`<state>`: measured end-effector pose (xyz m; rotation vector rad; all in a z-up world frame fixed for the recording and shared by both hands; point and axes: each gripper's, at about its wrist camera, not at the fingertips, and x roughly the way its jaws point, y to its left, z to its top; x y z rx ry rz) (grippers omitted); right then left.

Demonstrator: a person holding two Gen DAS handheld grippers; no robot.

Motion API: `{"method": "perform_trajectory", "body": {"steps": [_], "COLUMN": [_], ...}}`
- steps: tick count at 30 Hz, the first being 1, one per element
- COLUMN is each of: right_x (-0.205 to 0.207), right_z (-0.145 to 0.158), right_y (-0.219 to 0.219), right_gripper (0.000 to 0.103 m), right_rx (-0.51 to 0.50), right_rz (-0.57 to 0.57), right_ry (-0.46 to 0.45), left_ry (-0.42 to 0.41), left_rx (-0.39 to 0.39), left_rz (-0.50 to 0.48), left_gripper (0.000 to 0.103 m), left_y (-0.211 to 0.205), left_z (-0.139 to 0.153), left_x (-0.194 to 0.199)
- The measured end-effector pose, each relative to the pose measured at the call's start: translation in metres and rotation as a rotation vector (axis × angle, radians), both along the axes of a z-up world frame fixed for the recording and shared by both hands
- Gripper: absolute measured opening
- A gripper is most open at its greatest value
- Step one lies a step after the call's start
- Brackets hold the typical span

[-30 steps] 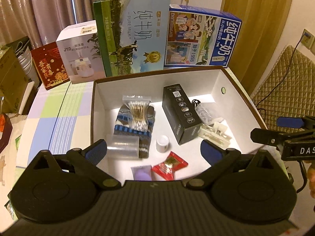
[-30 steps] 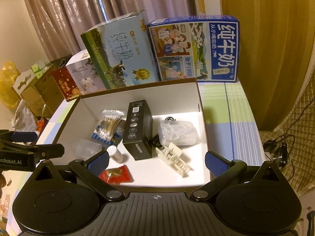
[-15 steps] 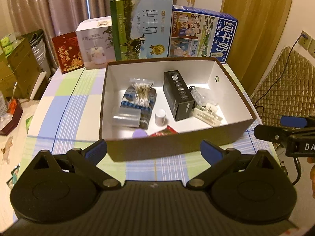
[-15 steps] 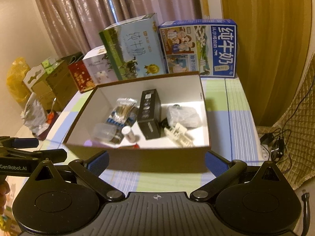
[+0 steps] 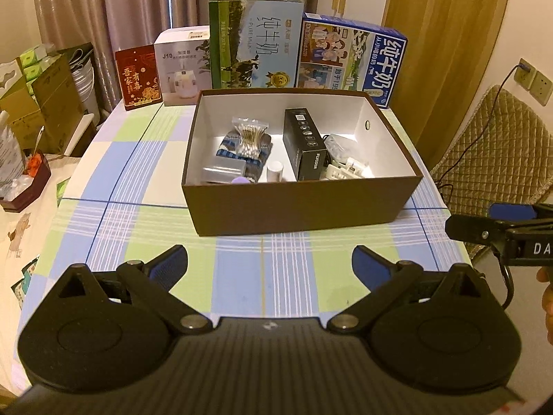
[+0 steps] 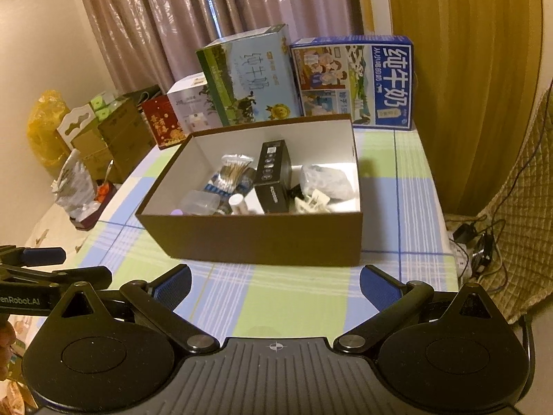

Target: Organize objects

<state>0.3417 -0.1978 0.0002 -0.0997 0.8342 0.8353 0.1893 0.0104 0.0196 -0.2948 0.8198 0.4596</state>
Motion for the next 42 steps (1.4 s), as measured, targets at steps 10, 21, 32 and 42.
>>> {"method": "perform_trajectory", "body": {"steps": [10,21,32,42], "right_x": [-0.048,-0.116,-0.163,-0.180], "right_z": [-0.002,-0.005,-0.008,-0.006], "right_y": [-0.003,0.007,0.007,0.004], "right_gripper": [0.101,0.101,0.101,0.101], "right_rx": [-0.024,-0.043,-0.060,-0.076], "right_rz": [-0.038,-0.070,-0.113,-0.129], "right_ry": [0.007,0.026,0.041,0.032], "left_ry": [-0.003,0.012,0.026,0.015], "left_rx": [-0.014,-0.019,-0.031,-0.041], "left_rz": [-0.031,-0.096,-0.153,-0.174], "left_gripper": [0.100,0.100,0.100,0.100], "left_y": [-0.001,0.003,0.002,-0.001], "left_z": [0.003,0.003,-0.003,-0.002], "left_x": [-0.041,-0.095,-0.131,-0.144]}}
